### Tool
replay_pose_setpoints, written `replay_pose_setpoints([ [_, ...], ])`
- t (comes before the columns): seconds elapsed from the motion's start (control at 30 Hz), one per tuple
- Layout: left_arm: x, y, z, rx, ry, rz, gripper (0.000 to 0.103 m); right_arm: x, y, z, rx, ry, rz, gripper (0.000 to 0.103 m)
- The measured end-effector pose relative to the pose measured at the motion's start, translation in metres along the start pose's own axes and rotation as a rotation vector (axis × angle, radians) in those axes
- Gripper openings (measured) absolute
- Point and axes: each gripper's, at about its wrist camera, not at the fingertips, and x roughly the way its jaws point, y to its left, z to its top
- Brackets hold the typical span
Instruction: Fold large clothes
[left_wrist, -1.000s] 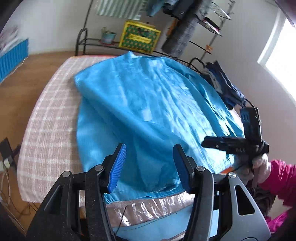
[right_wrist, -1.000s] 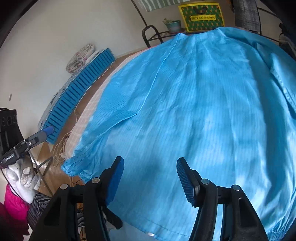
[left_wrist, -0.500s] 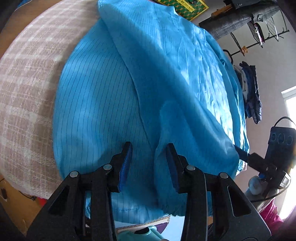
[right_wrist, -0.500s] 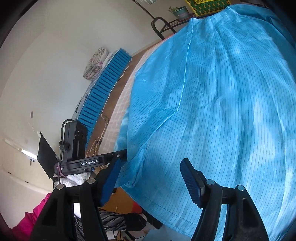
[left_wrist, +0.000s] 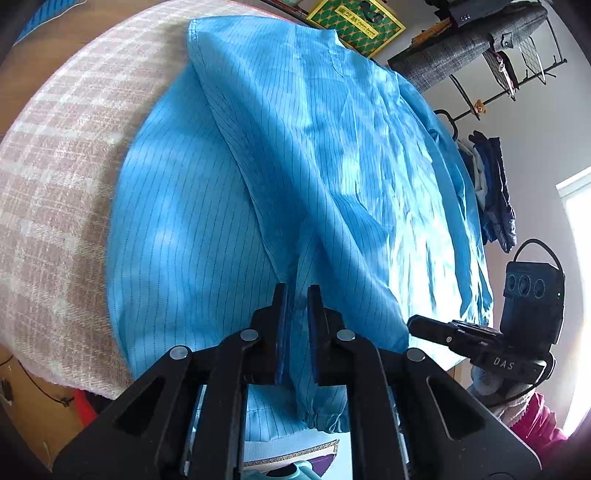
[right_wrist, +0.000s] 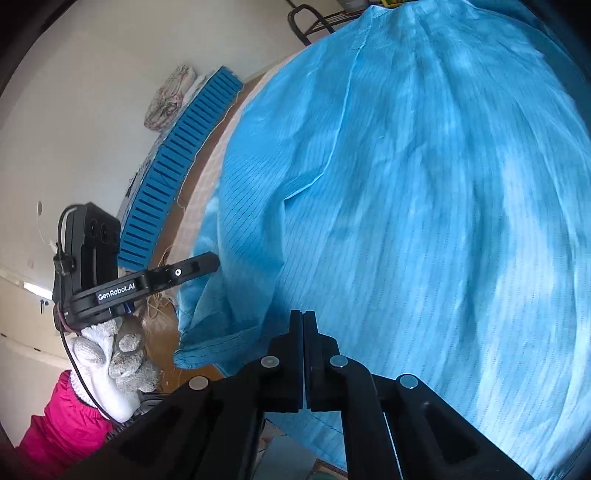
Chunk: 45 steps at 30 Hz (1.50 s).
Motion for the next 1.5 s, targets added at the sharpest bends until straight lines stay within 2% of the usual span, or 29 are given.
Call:
replay_pose_setpoints([
  [0.07, 0.002, 0.004, 0.002, -0.025, 0.006, -0.005, 0.036, -0.009, -0.013, 0.003, 0.055, -0.031, 0.011, 0.000],
  [0.1, 0.005, 0.006, 0.003, -0.039, 0.014, -0.003, 0.039, -0.011, -0.017, 0.003, 0.077, -0.031, 0.032, 0.000],
  [0.17, 0.009, 0.008, 0.005, -0.061, 0.025, -0.012, 0.040, -0.012, -0.018, 0.002, 0.116, -0.022, 0.094, 0.010],
  [0.23, 0.011, 0.004, 0.006, -0.047, 0.024, -0.008, 0.040, -0.008, -0.009, -0.001, 0.105, -0.006, 0.129, 0.055],
  [0.27, 0.010, 0.002, 0.005, -0.033, 0.021, -0.001, 0.040, -0.006, -0.002, -0.003, 0.087, -0.003, 0.148, 0.059],
  [0.33, 0.008, -0.004, 0.006, -0.015, 0.007, 0.008, 0.040, -0.003, 0.014, -0.005, 0.047, 0.014, 0.202, 0.061],
  [0.4, 0.007, -0.005, 0.008, -0.016, -0.004, 0.008, 0.040, 0.005, 0.023, -0.009, 0.023, 0.041, 0.203, 0.062],
  [0.47, 0.005, -0.002, 0.009, -0.031, -0.007, 0.004, 0.040, 0.021, 0.030, -0.007, 0.012, 0.073, 0.175, 0.060],
  [0.5, 0.004, -0.001, 0.010, -0.038, -0.009, 0.000, 0.040, 0.029, 0.032, -0.007, 0.013, 0.088, 0.178, 0.039],
  [0.53, 0.004, 0.000, 0.011, -0.041, -0.010, 0.000, 0.040, 0.036, 0.031, -0.008, 0.018, 0.111, 0.201, 0.009],
  [0.6, 0.001, 0.001, 0.011, -0.039, -0.016, 0.009, 0.040, 0.042, 0.024, -0.006, 0.041, 0.109, 0.182, 0.001],
  [0.8, 0.009, 0.004, 0.009, -0.053, -0.001, 0.007, 0.040, 0.001, -0.015, -0.001, 0.134, -0.037, 0.173, 0.000],
  [0.9, 0.026, -0.003, 0.009, -0.049, 0.035, -0.002, 0.040, 0.005, -0.029, -0.006, 0.197, -0.020, 0.201, 0.000],
  [0.93, 0.028, -0.008, 0.010, -0.029, 0.024, 0.009, 0.040, 0.008, -0.029, -0.007, 0.200, -0.012, 0.198, 0.000],
  [0.97, 0.029, -0.012, 0.011, -0.006, 0.020, 0.028, 0.031, 0.011, -0.028, -0.008, 0.189, -0.004, 0.188, 0.000],
  [1.03, 0.032, -0.015, 0.014, 0.013, 0.035, 0.044, 0.000, 0.009, -0.027, -0.009, 0.164, 0.008, 0.171, 0.000],
  [1.2, 0.009, -0.016, 0.009, 0.033, -0.014, 0.030, 0.000, 0.006, -0.022, -0.014, 0.169, 0.014, 0.215, 0.000],
  [1.33, -0.031, -0.011, -0.002, 0.051, -0.053, 0.020, 0.000, 0.015, 0.008, -0.022, 0.132, 0.049, 0.271, 0.000],
  [1.4, -0.044, -0.003, -0.008, 0.053, -0.061, 0.049, 0.000, 0.021, 0.024, -0.027, 0.093, 0.071, 0.274, 0.000],
  [1.5, -0.045, 0.017, -0.015, 0.047, -0.031, 0.124, 0.000, 0.040, 0.041, -0.033, 0.057, 0.116, 0.268, 0.000],
])
